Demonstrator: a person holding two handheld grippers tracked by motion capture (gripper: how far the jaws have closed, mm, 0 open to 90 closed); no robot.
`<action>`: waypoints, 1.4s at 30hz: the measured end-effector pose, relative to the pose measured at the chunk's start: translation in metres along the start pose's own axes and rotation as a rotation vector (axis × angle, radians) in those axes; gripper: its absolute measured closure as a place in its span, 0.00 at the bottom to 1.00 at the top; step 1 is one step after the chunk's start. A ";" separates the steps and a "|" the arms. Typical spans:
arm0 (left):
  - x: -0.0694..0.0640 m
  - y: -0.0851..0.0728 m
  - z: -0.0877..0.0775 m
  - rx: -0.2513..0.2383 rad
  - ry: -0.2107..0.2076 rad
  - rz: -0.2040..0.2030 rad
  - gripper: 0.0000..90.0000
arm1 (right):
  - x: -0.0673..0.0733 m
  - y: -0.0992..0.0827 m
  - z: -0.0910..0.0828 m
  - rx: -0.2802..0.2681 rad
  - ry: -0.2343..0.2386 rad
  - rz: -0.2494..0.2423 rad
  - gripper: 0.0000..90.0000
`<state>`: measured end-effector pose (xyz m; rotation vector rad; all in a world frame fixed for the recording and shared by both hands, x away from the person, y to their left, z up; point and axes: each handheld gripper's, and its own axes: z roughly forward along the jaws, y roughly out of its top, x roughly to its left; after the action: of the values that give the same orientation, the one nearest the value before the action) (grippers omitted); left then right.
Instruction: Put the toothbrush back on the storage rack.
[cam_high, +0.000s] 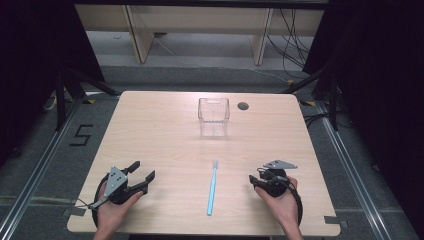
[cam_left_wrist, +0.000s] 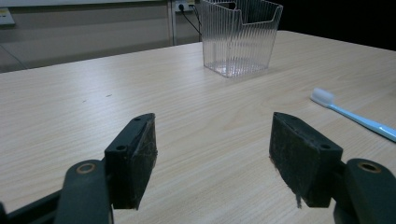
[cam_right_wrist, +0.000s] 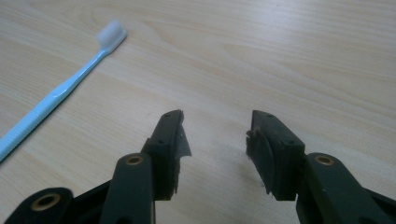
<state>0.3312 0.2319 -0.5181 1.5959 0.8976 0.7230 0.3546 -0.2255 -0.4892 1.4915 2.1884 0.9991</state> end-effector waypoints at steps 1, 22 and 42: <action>0.000 0.000 -0.001 0.018 0.010 -0.003 0.35 | 0.000 0.000 0.000 0.000 0.000 0.000 0.61; -0.003 0.003 0.002 0.028 -0.031 0.012 0.34 | 0.028 0.027 0.000 0.187 0.034 -0.005 0.59; -0.009 0.005 0.006 0.032 -0.055 0.027 0.35 | 0.044 0.049 0.017 0.468 0.016 0.012 0.65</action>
<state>0.3321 0.2210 -0.5140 1.6516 0.8525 0.6834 0.3804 -0.1691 -0.4611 1.6852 2.5467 0.5181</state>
